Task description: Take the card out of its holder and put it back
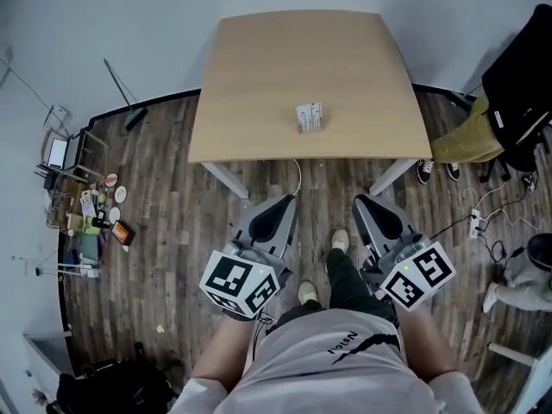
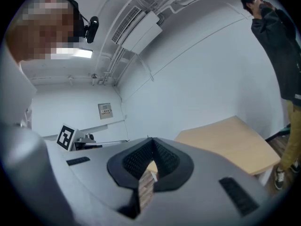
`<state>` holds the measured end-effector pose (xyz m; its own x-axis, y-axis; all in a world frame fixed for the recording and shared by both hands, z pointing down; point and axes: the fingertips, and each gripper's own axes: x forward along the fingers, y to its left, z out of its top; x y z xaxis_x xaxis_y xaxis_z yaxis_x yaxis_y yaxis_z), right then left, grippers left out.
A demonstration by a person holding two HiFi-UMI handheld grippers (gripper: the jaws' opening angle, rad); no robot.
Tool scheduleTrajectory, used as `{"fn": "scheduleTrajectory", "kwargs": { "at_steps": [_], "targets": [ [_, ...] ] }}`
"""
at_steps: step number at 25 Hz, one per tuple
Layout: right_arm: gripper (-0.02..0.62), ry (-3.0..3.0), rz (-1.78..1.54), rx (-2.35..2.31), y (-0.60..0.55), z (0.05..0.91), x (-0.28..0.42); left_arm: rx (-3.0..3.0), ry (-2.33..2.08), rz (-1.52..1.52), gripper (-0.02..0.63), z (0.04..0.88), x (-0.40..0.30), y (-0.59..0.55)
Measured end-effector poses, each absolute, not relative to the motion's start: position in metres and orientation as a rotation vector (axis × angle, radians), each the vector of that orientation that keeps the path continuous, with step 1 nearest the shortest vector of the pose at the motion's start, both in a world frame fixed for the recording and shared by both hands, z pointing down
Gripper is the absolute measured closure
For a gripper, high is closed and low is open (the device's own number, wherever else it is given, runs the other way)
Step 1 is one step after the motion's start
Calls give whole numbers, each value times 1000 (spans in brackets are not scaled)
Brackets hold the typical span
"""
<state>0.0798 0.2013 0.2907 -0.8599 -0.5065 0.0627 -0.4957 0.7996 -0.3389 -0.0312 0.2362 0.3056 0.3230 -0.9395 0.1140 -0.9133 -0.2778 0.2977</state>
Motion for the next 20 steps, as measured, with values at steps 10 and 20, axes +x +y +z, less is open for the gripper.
{"fn": "scheduleTrajectory", "kwargs": {
  "at_steps": [10,20],
  "targets": [
    [583,2984,-593,-731,72,317,68,2324,-1637,15,595,343,-28,95],
    [583,3024,-689,-554,-6,346,26,2273,-1636,167,595,407,-66,14]
  ]
}}
